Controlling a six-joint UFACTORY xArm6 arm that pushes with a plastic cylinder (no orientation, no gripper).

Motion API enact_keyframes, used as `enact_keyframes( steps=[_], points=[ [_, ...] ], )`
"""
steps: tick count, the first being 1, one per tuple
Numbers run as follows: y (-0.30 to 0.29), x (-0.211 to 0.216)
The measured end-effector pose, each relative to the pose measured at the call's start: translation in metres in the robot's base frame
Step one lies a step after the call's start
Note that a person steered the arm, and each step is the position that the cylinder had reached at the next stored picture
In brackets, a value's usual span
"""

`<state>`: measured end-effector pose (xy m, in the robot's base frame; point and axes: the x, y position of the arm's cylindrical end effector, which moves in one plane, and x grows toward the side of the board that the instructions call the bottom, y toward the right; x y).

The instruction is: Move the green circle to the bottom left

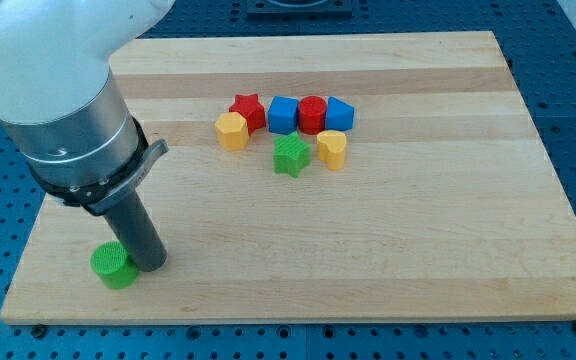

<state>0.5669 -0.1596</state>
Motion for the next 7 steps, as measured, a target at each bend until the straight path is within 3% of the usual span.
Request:
enact_keyframes(
  steps=[5, 6, 7],
  points=[
    [-0.035, 0.011],
    [-0.028, 0.006],
    [0.015, -0.018]
  ],
)
